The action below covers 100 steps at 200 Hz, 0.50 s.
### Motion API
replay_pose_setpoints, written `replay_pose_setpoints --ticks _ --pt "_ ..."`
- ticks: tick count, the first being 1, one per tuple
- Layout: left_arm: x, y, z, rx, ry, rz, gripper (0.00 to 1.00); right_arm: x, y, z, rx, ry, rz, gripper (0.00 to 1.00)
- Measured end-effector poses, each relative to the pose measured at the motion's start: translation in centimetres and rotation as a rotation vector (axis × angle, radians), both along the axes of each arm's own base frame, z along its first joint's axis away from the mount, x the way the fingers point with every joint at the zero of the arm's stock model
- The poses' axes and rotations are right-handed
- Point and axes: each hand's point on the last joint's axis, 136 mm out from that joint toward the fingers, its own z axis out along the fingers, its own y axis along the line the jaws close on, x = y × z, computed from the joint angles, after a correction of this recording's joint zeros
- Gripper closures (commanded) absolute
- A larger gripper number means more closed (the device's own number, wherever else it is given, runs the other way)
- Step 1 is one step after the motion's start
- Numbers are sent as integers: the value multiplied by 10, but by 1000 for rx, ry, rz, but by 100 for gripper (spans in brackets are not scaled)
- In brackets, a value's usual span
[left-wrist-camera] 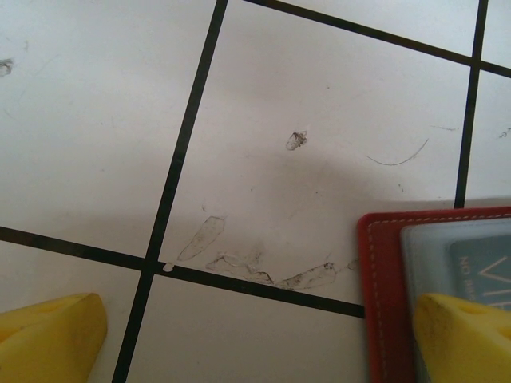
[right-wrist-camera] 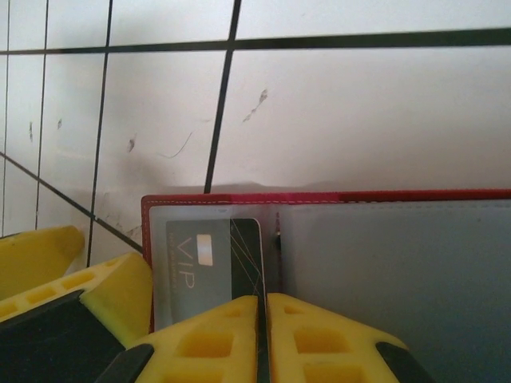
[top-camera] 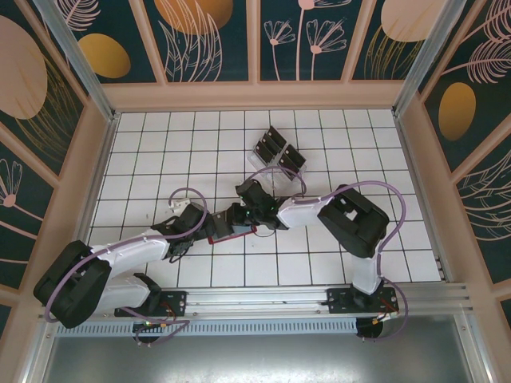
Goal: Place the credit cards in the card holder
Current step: Insert the credit card into the card holder.
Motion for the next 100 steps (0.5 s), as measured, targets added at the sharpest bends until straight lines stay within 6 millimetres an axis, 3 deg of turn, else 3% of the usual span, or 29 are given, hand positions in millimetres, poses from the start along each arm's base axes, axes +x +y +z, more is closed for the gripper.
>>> replay_pose_setpoints --ticks 39,72,100 --pt "0 1 -1 5 0 2 1 -7 5 0 6 16 27 63" --pt "1 1 -1 5 -1 2 1 -6 4 1 15 11 21 61" --pt "1 0 0 5 -1 1 1 -2 -12 0 12 11 -11 60"
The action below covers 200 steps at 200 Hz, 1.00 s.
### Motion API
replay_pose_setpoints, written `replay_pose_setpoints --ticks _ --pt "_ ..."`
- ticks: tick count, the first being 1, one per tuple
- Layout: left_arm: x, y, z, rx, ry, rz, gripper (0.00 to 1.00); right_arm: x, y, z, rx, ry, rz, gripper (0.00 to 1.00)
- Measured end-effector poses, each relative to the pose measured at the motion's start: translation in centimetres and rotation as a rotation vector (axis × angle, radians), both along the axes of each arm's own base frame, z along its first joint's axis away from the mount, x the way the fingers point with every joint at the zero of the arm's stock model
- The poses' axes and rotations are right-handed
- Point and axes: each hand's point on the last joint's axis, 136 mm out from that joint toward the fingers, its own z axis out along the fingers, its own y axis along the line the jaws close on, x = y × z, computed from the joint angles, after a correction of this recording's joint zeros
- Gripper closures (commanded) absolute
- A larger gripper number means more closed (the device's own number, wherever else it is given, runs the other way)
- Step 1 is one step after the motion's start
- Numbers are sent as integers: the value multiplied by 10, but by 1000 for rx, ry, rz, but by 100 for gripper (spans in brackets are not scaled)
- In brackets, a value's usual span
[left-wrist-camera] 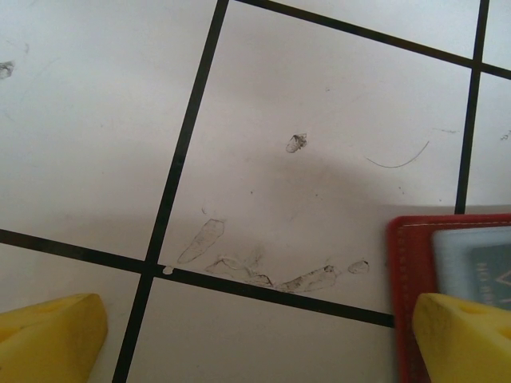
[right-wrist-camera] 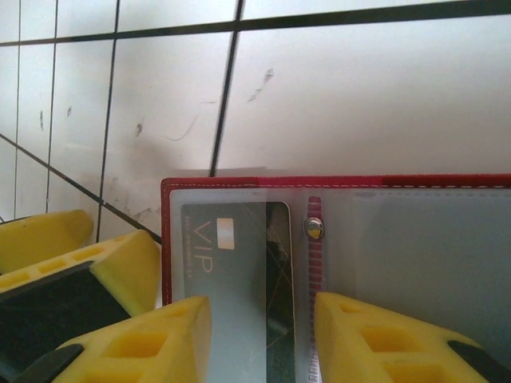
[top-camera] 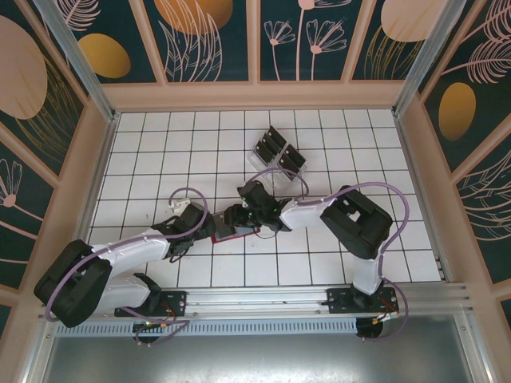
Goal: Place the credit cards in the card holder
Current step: Insert the credit card into the card holder.
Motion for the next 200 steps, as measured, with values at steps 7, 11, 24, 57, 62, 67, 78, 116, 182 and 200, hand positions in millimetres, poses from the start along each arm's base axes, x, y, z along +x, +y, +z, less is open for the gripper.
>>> replay_pose_setpoints --ticks 7,11,24,57,62,67,78,116,182,200 --pt "0 0 0 2 1 -2 2 2 -6 0 -3 2 -13 60" --pt "0 0 0 3 2 -3 2 3 -9 0 -5 2 -22 60" --pt "2 -2 1 4 2 -6 1 7 -19 -1 -10 2 -51 60" --pt "6 -8 1 5 10 -28 1 11 -42 -1 -23 3 -107 60" --pt "7 -9 2 3 11 -32 2 11 -44 -1 -25 3 -111 60" --pt "8 -11 2 0 12 -36 1 11 -46 -1 -26 1 -115 60" --pt "11 -15 3 -3 11 -50 2 11 -47 -1 -28 0 -117 61" --pt "18 -26 5 -16 13 -88 2 8 -50 -1 -28 2 -119 62" --pt "18 -30 3 -16 24 -107 1 -1 -51 5 -18 -2 -107 59" --pt "19 -30 3 -12 24 -112 2 -2 -50 13 -2 -14 -103 58"
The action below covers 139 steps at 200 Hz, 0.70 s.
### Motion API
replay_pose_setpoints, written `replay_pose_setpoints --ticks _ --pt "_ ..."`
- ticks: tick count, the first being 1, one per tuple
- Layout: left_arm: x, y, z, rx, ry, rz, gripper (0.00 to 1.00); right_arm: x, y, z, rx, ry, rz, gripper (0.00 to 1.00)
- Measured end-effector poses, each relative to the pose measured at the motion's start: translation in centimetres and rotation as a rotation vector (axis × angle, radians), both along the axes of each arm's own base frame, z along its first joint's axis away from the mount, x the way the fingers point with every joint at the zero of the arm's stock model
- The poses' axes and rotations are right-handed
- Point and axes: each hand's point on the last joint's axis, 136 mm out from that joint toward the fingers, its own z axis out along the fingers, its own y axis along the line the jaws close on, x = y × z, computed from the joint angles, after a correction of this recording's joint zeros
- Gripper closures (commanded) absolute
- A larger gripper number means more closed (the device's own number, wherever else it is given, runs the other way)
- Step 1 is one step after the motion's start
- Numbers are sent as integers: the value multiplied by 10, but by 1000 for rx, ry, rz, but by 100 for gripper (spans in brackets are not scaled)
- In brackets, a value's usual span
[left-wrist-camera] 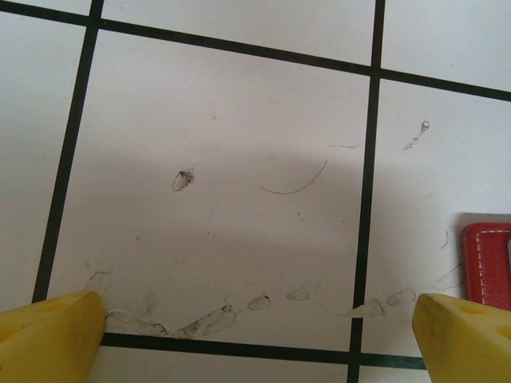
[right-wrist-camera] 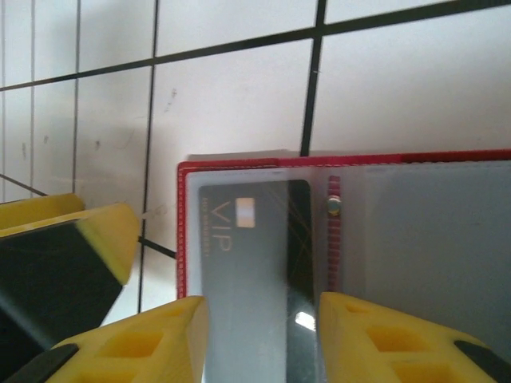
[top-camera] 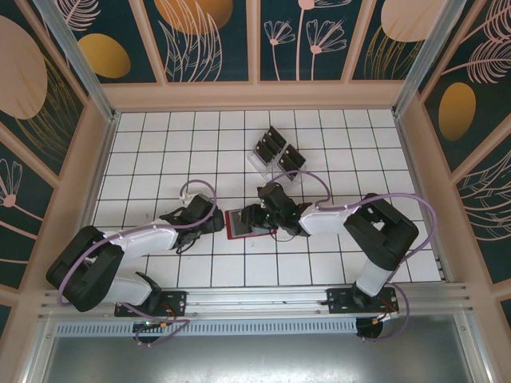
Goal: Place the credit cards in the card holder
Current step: Insert the credit card into the card holder.
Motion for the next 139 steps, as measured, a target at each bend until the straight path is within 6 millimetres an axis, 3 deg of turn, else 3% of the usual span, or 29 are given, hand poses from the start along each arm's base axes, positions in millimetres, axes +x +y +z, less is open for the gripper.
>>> replay_pose_setpoints --ticks 51,139 --pt "0 -11 2 8 -3 -38 1 1 2 22 35 -38 2 63" --pt "0 -18 -4 59 -4 -66 1 -10 -6 -4 -19 5 10 67"
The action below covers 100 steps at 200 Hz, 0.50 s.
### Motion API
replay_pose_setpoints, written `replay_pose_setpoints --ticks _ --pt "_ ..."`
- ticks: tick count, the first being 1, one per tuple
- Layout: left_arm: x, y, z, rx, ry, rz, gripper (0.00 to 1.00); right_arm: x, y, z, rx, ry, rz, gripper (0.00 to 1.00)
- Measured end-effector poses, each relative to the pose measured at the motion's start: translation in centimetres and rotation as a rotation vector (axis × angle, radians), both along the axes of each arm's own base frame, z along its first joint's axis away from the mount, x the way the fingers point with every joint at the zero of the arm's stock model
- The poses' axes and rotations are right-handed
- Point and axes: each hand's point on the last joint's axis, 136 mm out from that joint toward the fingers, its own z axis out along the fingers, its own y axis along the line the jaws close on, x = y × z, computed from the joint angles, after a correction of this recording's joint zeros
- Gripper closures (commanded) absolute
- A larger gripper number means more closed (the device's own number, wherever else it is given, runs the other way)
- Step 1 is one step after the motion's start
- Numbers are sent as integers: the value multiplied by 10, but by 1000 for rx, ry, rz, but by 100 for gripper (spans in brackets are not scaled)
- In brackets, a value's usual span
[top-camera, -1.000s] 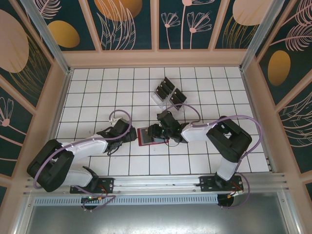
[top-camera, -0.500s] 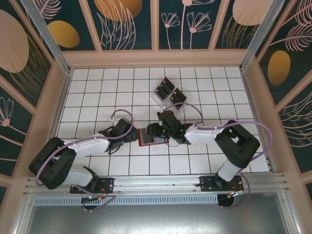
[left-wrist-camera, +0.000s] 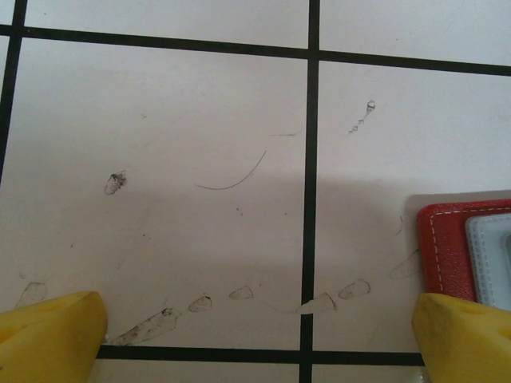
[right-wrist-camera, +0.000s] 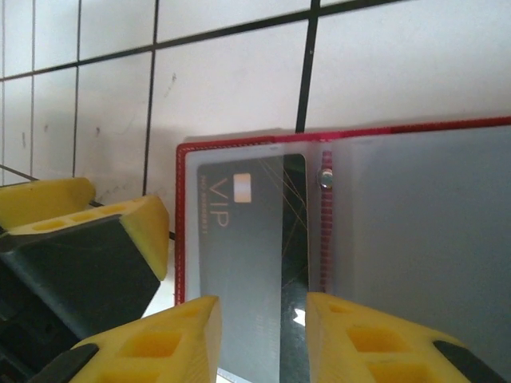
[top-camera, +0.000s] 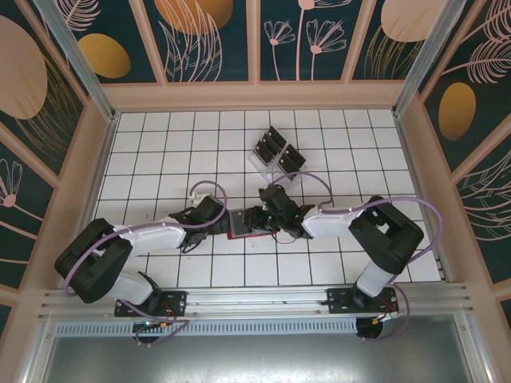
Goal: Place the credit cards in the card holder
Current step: Insert the credit card into the card holder.
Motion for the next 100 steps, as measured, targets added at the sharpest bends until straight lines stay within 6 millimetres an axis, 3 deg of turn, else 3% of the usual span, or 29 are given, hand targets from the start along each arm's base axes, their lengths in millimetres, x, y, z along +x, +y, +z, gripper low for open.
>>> replay_pose_setpoints --ticks 50,100 --pt "1 1 -2 16 -8 2 2 -7 2 -13 -23 21 18 70" --pt "2 1 -2 26 -15 4 2 -12 9 -14 -23 21 36 69"
